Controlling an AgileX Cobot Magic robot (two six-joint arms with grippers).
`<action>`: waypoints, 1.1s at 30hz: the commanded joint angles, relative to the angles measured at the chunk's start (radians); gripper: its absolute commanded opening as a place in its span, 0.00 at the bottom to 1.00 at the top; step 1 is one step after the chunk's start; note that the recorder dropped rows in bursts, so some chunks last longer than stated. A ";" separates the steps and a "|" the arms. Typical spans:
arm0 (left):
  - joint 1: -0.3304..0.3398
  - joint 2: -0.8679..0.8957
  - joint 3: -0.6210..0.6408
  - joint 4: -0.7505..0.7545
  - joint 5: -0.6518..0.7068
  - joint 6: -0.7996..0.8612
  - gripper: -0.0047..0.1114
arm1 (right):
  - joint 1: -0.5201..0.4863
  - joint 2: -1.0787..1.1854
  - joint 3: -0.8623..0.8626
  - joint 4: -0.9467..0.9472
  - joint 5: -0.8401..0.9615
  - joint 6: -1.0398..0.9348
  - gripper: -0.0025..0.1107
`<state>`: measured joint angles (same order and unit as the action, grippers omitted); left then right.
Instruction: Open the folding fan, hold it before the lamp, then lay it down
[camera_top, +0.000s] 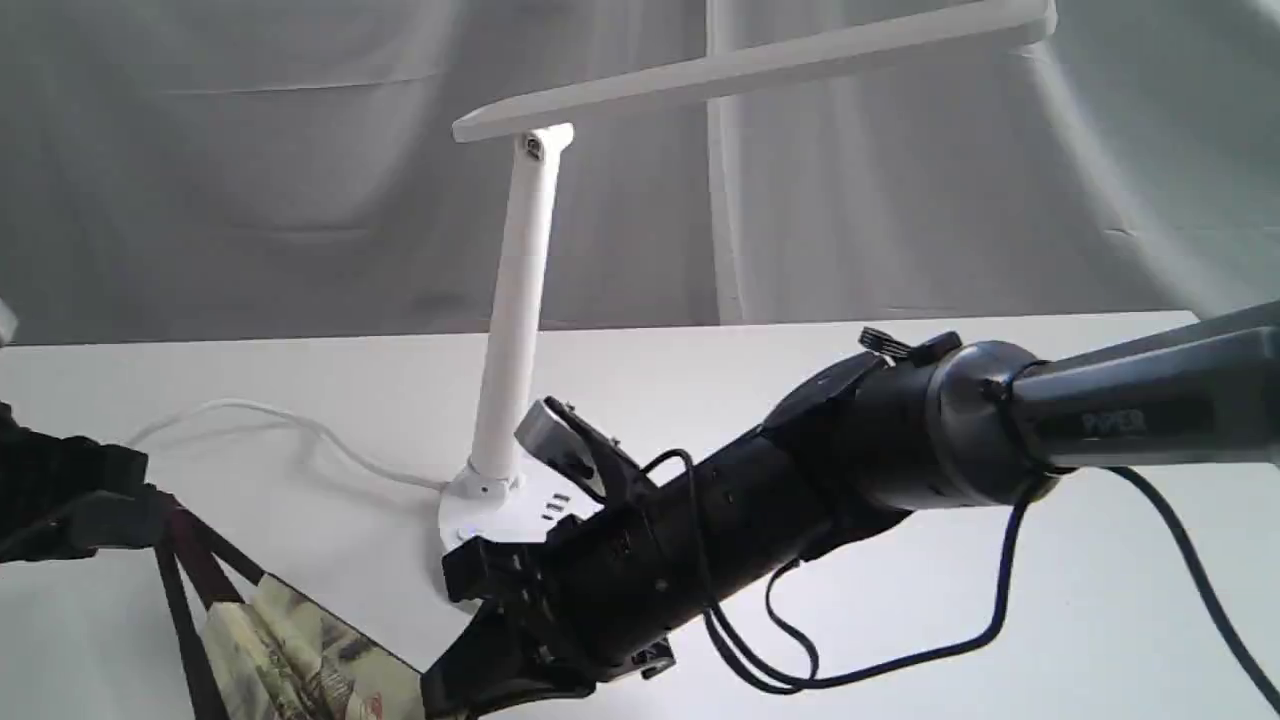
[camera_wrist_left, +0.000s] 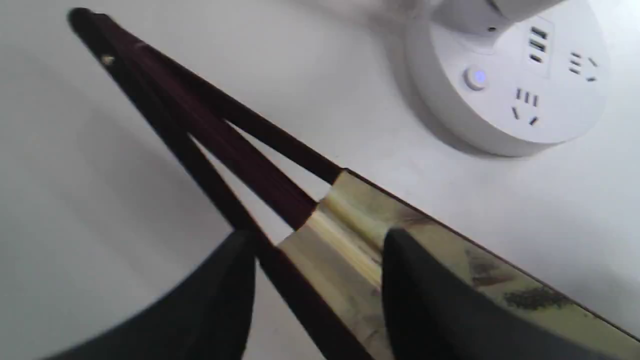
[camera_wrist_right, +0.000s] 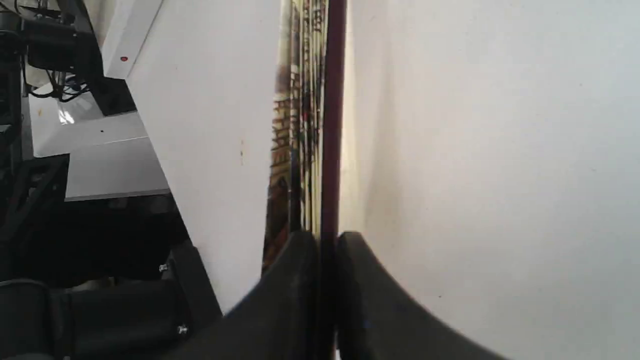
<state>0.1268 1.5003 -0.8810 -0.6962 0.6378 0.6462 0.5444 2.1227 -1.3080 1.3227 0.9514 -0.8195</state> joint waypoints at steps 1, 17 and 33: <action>0.004 -0.073 0.016 0.112 -0.019 -0.129 0.39 | -0.008 -0.015 0.003 0.034 0.023 -0.014 0.02; 0.001 -0.449 0.333 0.108 -0.429 0.030 0.39 | -0.023 -0.015 0.003 0.083 0.048 -0.049 0.02; -0.032 -0.454 0.589 0.457 -1.117 -0.465 0.11 | -0.024 -0.015 0.003 0.157 0.044 -0.090 0.02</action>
<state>0.1118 1.0539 -0.3058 -0.4162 -0.4022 0.3039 0.5286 2.1227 -1.3080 1.4456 0.9815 -0.8840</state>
